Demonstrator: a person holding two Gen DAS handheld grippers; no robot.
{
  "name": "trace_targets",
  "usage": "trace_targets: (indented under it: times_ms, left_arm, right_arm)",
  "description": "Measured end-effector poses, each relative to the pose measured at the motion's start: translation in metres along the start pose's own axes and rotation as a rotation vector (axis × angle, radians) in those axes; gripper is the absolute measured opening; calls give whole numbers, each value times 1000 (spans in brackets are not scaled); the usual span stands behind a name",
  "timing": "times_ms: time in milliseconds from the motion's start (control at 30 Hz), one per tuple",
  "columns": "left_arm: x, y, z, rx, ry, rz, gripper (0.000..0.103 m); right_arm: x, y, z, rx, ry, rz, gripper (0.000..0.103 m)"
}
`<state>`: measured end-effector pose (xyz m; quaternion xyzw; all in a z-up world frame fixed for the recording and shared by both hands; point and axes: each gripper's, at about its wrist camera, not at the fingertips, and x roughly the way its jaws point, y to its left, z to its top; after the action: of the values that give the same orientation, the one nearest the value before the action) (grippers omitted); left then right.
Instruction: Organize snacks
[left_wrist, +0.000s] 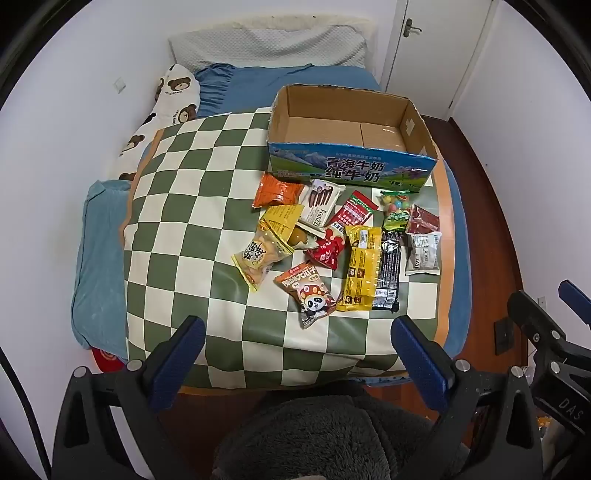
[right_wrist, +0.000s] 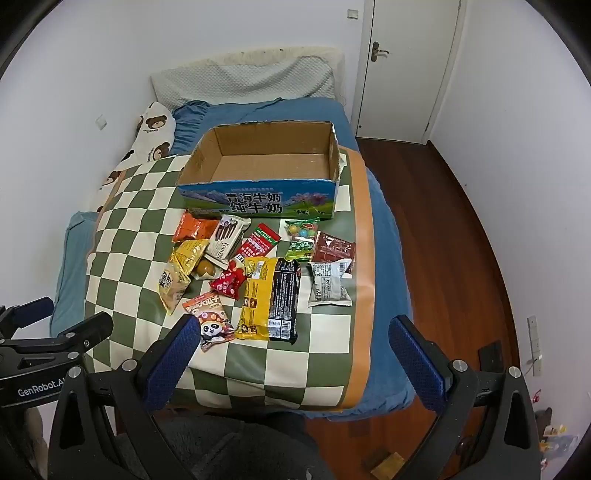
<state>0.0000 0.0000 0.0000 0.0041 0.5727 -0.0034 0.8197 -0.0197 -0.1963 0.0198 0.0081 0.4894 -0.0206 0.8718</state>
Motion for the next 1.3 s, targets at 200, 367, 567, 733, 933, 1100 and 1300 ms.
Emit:
trace_targets:
  times_ms: [200, 367, 567, 733, 933, 1100, 1300]
  left_arm:
    - [0, 0, 0, 0, -8, -7, 103]
    - [2, -1, 0, 4, -4, -9, 103]
    - [3, -1, -1, 3, -6, -11, 103]
    - [0, -2, -3, 1, -5, -12, 103]
    - [-2, -3, -2, 0, -6, -11, 103]
    - [-2, -2, 2, 2, -7, -9, 103]
    - [-4, 2, 6, 4, -8, -13, 103]
  right_arm:
    - [0, 0, 0, 0, 2, -4, 103]
    - [-1, 0, -1, 0, 3, -4, 103]
    - [-1, 0, -1, 2, 6, -1, 103]
    - [-1, -1, -1, 3, 7, 1, 103]
    - [-4, 3, 0, 0, 4, 2, 103]
    - [-7, 4, 2, 0, 3, 3, 103]
    - [-6, 5, 1, 1, 2, 4, 103]
